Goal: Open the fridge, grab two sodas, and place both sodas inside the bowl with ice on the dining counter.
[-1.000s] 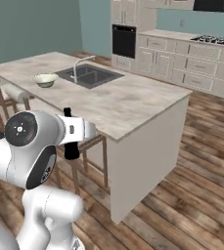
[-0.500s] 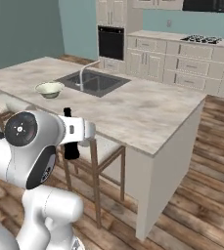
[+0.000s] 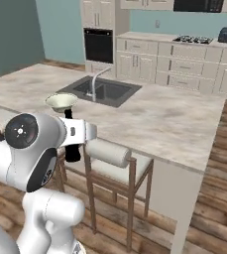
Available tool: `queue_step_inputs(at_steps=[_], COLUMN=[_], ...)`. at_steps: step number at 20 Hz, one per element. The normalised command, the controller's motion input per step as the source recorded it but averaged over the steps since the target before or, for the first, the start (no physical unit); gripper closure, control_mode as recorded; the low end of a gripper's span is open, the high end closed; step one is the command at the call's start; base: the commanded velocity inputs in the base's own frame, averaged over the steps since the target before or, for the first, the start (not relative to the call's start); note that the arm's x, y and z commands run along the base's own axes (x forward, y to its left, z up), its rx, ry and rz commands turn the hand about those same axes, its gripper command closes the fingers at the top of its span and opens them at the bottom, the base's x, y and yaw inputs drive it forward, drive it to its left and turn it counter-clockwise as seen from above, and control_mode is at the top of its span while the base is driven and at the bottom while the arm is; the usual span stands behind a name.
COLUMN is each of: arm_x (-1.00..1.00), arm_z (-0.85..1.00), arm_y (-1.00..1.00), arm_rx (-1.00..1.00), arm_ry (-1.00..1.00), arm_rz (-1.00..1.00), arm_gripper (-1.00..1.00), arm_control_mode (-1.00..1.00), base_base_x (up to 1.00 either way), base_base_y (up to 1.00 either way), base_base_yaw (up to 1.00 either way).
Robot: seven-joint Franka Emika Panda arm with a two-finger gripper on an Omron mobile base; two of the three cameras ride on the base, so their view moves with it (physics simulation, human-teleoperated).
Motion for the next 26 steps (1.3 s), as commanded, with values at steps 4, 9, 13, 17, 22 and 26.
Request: queue_step_inputs(at_steps=[4,9,13,17,22,26], arm_x=[0.00,0.00,0.00,0.00,0.00,0.00], arm_z=[0.00,0.00,0.00,0.00,0.00,0.00], arm_y=[0.00,0.00,0.00,0.00,0.00,0.00], arm_rx=[0.00,0.00,0.00,0.00,0.00,0.00], arm_ry=[0.00,0.00,0.00,0.00,0.00,0.00], arm_rz=[0.00,0.00,0.00,0.00,0.00,0.00], arm_gripper=[1.00,1.00,1.00,1.00,1.00,1.00], arm_control_mode=[1.00,1.00,1.00,1.00,1.00,1.00], base_base_x=[0.22,0.38,0.46,0.48,0.67,0.74], base_base_y=[1.00,0.98,0.87,0.85,0.62,0.40], base_base_yaw=[-0.28,-0.26,-0.28,-0.29,-0.30,-0.28])
